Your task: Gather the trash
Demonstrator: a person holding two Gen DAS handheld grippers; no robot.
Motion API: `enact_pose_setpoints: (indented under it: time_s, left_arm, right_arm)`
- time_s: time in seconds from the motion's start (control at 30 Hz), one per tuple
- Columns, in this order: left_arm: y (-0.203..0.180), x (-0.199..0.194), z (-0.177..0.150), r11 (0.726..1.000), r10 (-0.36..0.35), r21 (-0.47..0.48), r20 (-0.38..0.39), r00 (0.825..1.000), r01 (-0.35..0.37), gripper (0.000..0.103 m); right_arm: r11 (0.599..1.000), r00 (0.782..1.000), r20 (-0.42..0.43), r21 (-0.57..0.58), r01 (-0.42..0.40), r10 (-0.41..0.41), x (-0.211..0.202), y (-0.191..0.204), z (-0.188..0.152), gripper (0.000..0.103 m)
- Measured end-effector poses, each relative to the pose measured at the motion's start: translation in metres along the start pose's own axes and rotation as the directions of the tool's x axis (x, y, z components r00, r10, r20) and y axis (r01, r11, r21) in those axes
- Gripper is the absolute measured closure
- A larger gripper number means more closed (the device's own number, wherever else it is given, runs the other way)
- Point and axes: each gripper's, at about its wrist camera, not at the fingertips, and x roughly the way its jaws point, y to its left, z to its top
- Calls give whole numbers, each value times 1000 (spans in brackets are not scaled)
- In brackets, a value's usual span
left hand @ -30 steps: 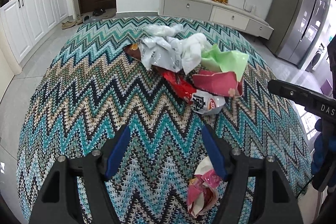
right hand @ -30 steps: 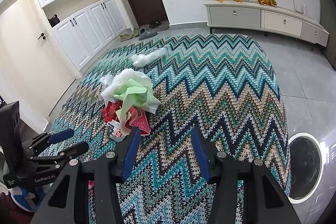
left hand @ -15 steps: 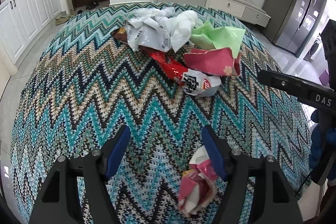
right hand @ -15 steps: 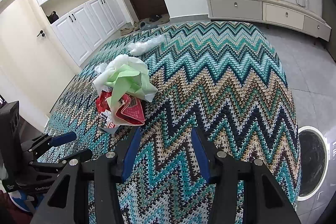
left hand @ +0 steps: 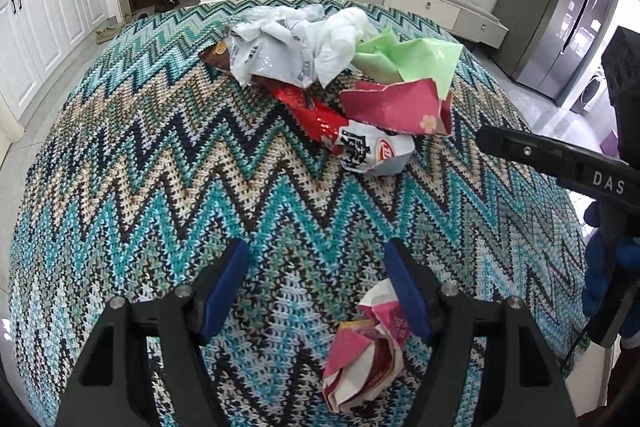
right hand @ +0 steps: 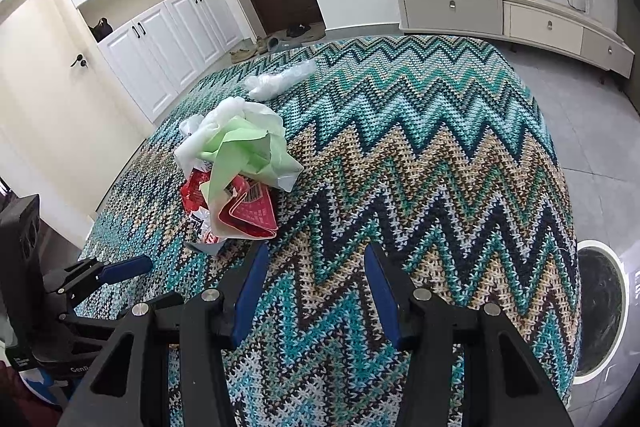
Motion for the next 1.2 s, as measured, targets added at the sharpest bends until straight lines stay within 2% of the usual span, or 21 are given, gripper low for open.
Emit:
enact_pose_setpoints:
  time_s: [0.2,0.33,0.37,0.57,0.73,0.93,1.2]
  left_arm:
    - [8,-1,-15,999,-52,15,14,999,52,34]
    - [10,-3,-24,997,-65,34,20,998,64,34]
    - [12,-5,-26,998,-57,37,0,998,57,35]
    - [31,-18,-40,996,-89,8,22,996,89,34]
    - [45,-28,-47,994,-109,12,29,994,108,34]
    - [52,-48,-67,990,-128,61,30,991,126,34]
    - [68,-79,-102,982,-165,98,35,986,161,34]
  right_arm:
    - [1000,1000,-6,-8,-9,9,4,2,3,56]
    - [999,999,-20,-16,-30,29,9,5,2,55]
    - [999,999,-25,-18,-36,36,10,7,1,56]
    - [996,996,-50,-49,-76,73,15,19,-3,55]
    - [987,991,-63,-97,-126,120,11,33,-4,55]
    - [967,982,-65,-174,-187,178,4,58,1,55]
    - [943,977,-100,-258,-209,189,29,83,14,55]
